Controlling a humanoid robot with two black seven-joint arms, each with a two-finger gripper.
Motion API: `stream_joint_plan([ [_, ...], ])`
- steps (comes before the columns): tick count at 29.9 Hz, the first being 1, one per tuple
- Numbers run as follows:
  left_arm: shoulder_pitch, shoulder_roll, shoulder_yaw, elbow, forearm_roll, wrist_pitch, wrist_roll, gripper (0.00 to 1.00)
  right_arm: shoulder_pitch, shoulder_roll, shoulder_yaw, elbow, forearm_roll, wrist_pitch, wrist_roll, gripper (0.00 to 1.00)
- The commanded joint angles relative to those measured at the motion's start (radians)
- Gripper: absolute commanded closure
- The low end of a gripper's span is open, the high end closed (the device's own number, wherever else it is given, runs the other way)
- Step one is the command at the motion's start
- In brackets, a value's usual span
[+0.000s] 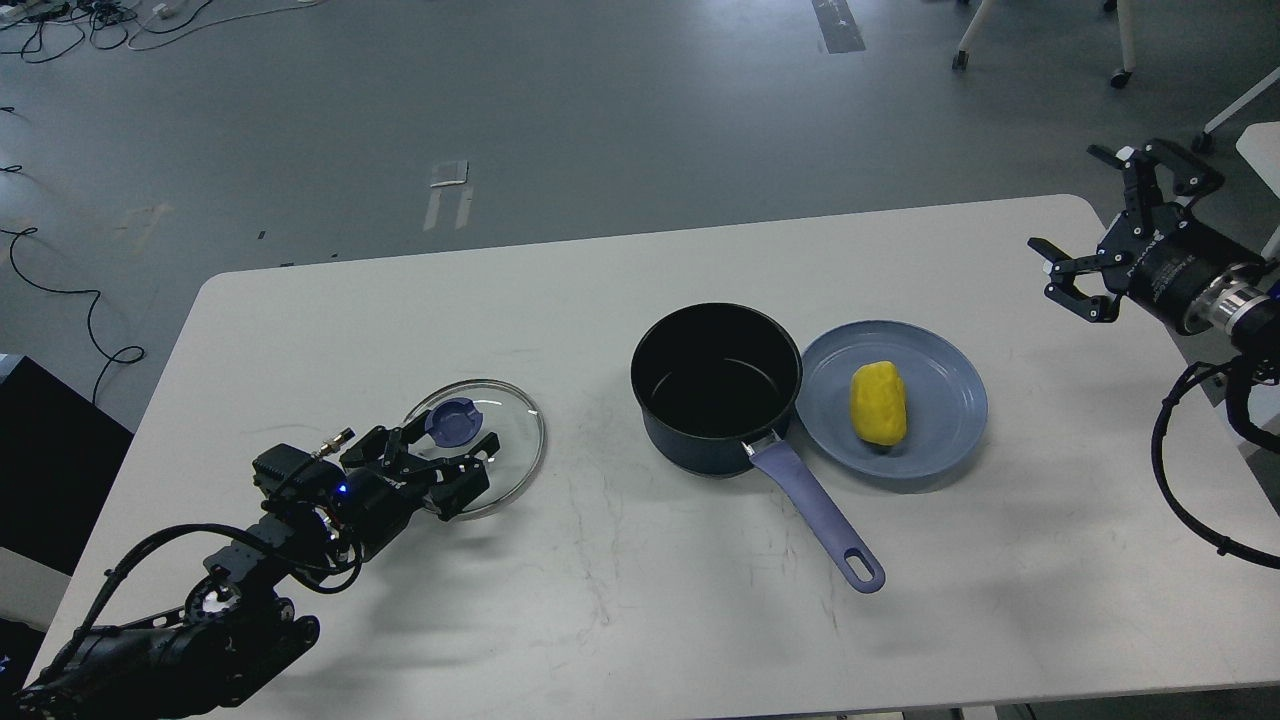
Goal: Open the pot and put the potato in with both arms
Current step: 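Lower the lid onto the table nearer the robot and release it, then withdraw the left gripper and reach the right gripper to the potato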
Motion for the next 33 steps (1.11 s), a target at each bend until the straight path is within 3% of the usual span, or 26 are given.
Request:
stream_joint_plan([
  [1,-0.083,0.057,-0.001,-0.087,-0.169,0.000,0.000,0.02,0.015,-0.008,0.000,0.008,-0.018,0.002,0.038,0.00],
  [5,-0.195,0.083,-0.002,-0.150,-0.303,0.000,0.000,0.02,0.049,-0.037,0.000,0.033,-0.127,0.003,0.072,0.00],
  [9,-0.284,0.086,-0.010,-0.140,-0.414,0.000,0.000,0.02,0.079,-0.054,0.000,0.046,-0.360,0.002,0.133,0.00],
  [11,-0.303,0.086,-0.013,-0.140,-0.458,0.000,0.000,0.02,0.079,-0.057,0.000,0.065,-0.420,0.002,0.138,0.00],
  [16,-0.399,0.085,-0.036,-0.140,-0.816,-0.220,0.000,0.02,0.076,-0.100,-0.036,0.183,-0.816,-0.003,0.170,0.03],
  [18,-0.409,0.080,-0.051,-0.140,-0.934,-0.270,0.000,0.02,0.076,-0.108,-0.049,0.204,-0.949,-0.006,0.196,0.04],
  [20,-0.412,0.048,-0.084,-0.140,-1.134,-0.329,0.000,0.02,0.076,-0.112,-0.080,0.230,-1.229,-0.038,0.247,0.04],
  [21,-0.412,0.040,-0.094,-0.140,-1.191,-0.346,0.047,0.02,0.078,-0.114,-0.106,0.241,-1.359,-0.064,0.254,0.04],
  [25,-0.406,0.043,-0.110,-0.139,-1.238,-0.392,0.127,0.02,0.082,-0.118,-0.195,0.278,-1.535,-0.109,0.255,0.07],
  [33,-0.375,0.046,-0.119,-0.139,-1.230,-0.407,0.121,0.02,0.070,-0.094,-0.319,0.286,-1.549,-0.113,0.198,0.06],
])
